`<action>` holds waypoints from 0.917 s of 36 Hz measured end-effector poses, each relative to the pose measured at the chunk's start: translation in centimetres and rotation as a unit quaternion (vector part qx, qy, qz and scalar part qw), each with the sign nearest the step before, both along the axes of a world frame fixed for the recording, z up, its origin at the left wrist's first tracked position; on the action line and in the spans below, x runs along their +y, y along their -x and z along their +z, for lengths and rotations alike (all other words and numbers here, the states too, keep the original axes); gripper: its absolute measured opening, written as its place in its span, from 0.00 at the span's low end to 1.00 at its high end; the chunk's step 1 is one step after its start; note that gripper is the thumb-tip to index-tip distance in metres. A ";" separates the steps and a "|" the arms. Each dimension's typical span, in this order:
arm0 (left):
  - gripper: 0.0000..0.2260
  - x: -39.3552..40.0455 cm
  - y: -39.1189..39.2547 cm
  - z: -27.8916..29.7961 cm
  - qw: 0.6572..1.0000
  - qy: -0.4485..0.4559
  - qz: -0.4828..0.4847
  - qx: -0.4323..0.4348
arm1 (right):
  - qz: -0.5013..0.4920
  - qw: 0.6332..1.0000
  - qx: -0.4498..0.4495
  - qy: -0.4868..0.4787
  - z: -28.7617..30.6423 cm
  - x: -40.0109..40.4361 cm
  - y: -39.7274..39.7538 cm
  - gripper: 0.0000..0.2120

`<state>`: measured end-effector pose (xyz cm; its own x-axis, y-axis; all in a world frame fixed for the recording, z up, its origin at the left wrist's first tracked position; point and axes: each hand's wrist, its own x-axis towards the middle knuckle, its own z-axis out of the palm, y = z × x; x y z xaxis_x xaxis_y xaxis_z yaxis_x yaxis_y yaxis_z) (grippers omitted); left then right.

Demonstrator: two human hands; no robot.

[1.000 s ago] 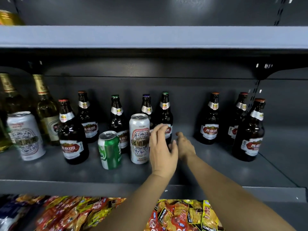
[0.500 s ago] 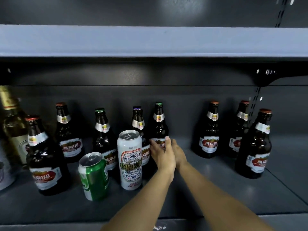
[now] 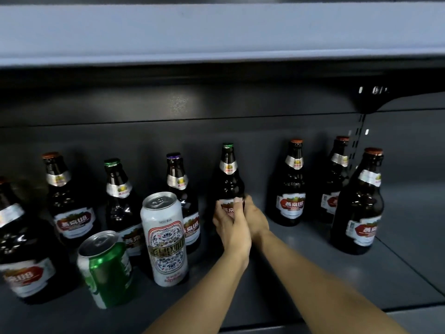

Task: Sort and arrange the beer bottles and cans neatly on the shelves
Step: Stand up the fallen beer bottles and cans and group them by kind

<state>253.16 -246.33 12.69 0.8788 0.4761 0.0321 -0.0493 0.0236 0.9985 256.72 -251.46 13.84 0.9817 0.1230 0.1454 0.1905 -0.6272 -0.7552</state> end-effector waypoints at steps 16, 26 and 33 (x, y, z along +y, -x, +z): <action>0.27 -2.4 0.1 -0.5 0.999 0.035 0.002 -0.013 | -0.033 0.999 0.002 -0.034 -0.9 -2.3 -0.4 0.29; 0.13 -0.2 2.7 -1.5 0.986 0.050 0.156 -0.017 | -0.101 0.945 -0.299 -0.087 -0.3 0.2 2.9 0.14; 0.19 1.5 4.4 -1.5 0.976 0.112 0.189 0.011 | 0.178 0.982 0.001 -0.067 1.8 5.0 2.2 0.42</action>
